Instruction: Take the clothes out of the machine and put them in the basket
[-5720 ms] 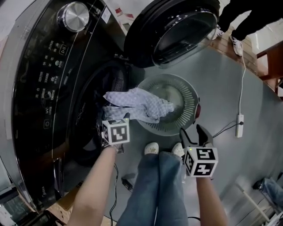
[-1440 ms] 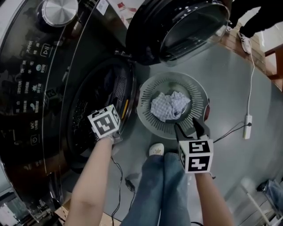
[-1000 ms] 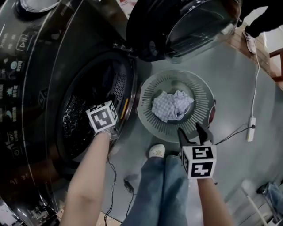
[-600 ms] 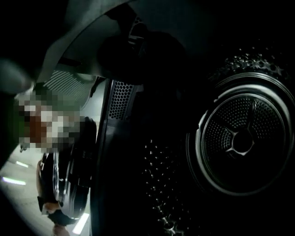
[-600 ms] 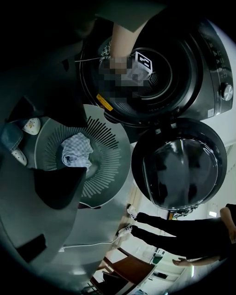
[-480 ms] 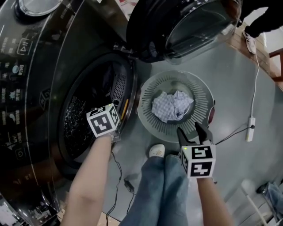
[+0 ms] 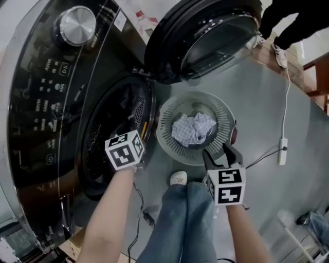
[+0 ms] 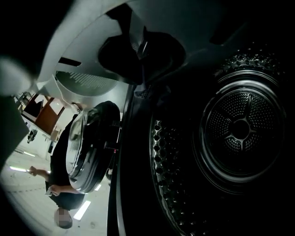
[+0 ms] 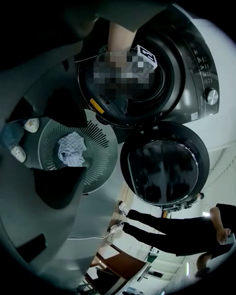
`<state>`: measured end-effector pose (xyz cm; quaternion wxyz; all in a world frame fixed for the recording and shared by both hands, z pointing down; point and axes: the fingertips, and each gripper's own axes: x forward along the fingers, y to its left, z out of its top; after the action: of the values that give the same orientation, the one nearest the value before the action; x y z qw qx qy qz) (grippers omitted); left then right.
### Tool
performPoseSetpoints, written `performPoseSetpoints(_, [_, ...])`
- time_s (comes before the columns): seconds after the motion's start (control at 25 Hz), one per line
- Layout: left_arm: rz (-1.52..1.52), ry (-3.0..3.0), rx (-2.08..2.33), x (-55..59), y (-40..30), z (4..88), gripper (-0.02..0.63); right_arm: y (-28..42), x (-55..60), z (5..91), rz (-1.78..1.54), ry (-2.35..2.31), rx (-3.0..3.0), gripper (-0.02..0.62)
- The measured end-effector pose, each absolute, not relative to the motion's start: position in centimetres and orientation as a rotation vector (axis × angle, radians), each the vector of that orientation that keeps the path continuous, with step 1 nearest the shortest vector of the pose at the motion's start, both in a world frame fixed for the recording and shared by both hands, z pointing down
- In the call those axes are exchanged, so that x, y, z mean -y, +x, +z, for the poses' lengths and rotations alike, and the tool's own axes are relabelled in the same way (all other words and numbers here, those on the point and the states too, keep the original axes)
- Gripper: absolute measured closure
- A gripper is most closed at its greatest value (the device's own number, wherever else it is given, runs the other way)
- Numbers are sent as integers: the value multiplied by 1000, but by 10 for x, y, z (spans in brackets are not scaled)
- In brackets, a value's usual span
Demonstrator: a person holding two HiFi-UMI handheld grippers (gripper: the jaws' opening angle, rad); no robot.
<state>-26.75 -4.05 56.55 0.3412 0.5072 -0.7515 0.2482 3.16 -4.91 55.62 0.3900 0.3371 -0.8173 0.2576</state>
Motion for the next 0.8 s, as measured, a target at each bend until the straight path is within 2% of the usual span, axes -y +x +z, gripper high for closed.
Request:
performPoseSetpoints(0.48, [501,1511,1827,45,-180,513,584,56,59,518,671,944,2083,334])
performPoseSetpoints(0.8, [435,1622,1597,50,-99,517,584,86,53,522,723,1015,2031,339])
